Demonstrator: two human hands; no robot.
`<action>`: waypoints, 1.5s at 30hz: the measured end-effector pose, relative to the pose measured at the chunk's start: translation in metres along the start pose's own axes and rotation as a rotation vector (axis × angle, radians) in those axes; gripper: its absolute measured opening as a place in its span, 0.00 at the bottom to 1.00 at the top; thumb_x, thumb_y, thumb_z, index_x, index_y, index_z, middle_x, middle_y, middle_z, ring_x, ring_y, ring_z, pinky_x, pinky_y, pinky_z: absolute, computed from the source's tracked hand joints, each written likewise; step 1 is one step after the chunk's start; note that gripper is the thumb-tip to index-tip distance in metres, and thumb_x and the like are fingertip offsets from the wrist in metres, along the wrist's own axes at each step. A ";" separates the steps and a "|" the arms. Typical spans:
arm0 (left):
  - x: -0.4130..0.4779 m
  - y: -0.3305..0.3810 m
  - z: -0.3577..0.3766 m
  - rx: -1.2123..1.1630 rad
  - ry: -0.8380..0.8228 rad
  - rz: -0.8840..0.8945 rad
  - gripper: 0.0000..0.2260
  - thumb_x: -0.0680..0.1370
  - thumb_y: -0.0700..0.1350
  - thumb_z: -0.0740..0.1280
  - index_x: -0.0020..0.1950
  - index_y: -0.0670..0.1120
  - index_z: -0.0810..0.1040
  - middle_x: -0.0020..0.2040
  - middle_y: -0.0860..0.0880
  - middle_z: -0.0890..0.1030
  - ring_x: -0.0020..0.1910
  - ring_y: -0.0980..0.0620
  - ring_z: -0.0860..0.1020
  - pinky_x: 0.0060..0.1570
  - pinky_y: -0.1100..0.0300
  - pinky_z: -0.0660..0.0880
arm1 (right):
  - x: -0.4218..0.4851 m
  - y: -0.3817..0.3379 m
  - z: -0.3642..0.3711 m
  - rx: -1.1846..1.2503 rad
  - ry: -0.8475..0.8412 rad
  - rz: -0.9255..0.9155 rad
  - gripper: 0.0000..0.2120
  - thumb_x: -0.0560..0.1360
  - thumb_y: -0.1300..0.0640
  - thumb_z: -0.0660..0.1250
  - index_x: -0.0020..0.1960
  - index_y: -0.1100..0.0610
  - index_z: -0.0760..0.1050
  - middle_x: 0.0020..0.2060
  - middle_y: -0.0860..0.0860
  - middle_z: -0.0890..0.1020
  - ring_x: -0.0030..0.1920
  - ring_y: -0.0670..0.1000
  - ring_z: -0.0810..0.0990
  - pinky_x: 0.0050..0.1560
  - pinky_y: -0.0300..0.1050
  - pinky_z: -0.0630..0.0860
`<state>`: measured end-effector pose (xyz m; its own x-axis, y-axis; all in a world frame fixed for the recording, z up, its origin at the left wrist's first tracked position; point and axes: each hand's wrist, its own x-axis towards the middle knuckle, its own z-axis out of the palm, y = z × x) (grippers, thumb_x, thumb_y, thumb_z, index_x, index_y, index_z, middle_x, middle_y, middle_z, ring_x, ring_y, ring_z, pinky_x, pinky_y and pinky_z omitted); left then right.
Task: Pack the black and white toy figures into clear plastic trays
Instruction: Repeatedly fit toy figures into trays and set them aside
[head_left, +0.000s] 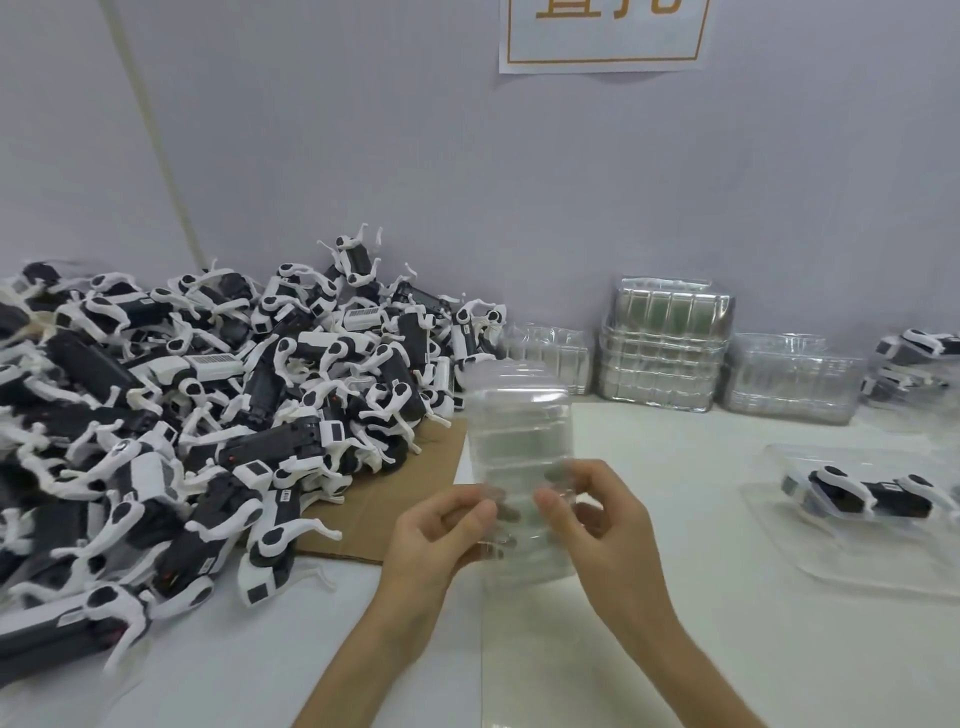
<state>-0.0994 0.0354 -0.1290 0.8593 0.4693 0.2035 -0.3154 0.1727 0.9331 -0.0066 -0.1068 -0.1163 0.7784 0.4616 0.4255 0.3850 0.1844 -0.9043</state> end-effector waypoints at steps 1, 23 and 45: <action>-0.001 0.002 0.001 0.014 -0.015 -0.009 0.16 0.69 0.53 0.77 0.52 0.47 0.86 0.48 0.40 0.85 0.42 0.47 0.84 0.42 0.60 0.79 | -0.003 0.002 0.000 0.010 -0.004 0.024 0.10 0.71 0.47 0.72 0.49 0.50 0.79 0.41 0.48 0.81 0.37 0.50 0.83 0.37 0.42 0.79; -0.005 0.002 0.008 0.002 -0.004 0.022 0.04 0.68 0.39 0.75 0.37 0.48 0.84 0.43 0.40 0.86 0.43 0.48 0.85 0.38 0.61 0.79 | -0.012 -0.005 -0.002 -0.245 -0.006 -0.096 0.17 0.66 0.48 0.80 0.50 0.47 0.77 0.44 0.46 0.83 0.40 0.50 0.82 0.37 0.42 0.76; -0.004 0.008 0.009 -0.049 -0.024 -0.005 0.10 0.71 0.51 0.73 0.48 0.48 0.86 0.50 0.39 0.85 0.52 0.42 0.84 0.46 0.54 0.81 | -0.004 -0.004 -0.008 -0.188 0.054 -0.046 0.16 0.67 0.55 0.80 0.50 0.45 0.78 0.41 0.49 0.84 0.40 0.50 0.84 0.43 0.53 0.80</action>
<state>-0.1022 0.0271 -0.1196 0.8702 0.4474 0.2061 -0.3296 0.2180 0.9186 -0.0078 -0.1165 -0.1139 0.7811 0.4086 0.4722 0.5028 0.0370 -0.8636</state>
